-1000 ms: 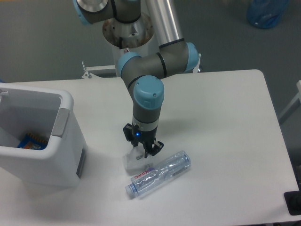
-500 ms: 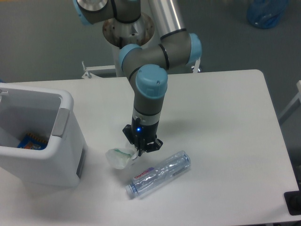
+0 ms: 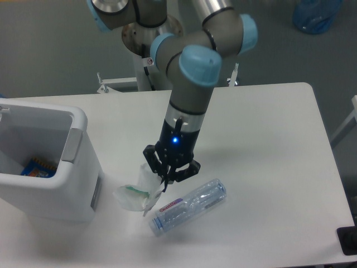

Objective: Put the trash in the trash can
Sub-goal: 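Carry the tissue over the white bin and release it inside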

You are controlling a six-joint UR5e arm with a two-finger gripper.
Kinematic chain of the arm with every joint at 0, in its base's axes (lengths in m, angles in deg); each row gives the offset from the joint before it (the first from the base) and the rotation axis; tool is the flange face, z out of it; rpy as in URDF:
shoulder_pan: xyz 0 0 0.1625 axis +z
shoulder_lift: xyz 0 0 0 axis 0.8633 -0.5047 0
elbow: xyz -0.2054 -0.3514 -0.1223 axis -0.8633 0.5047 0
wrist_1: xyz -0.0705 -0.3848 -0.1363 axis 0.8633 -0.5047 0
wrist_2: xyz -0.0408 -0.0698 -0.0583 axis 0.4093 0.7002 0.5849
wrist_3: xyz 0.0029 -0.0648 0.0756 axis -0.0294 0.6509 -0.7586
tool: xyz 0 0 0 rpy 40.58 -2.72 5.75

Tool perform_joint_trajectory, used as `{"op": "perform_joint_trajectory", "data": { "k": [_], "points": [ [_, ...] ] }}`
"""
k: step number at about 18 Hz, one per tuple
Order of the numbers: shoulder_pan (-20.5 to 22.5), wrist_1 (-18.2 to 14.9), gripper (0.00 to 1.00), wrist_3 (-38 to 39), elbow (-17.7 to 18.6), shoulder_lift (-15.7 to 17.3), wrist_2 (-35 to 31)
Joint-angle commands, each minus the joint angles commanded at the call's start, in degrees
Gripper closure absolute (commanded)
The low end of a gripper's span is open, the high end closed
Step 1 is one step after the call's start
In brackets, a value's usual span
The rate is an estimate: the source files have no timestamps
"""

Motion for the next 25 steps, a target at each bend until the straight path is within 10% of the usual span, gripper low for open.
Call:
{"op": "perform_joint_trajectory", "data": {
  "k": [15, 16, 19, 25],
  "points": [
    [-7.5, 0.1, 0.98, 9.4, 0.0, 11.0, 7.4],
    [-8.9, 0.2, 0.87, 8.6, 1.0, 11.2, 6.8],
    [-11.2, 0.3, 0.0, 6.1, 1.3, 10.8, 5.1],
    [-11.4, 0.1, 0.0, 6.0, 3.6, 11.3, 3.5]
  ]
}}
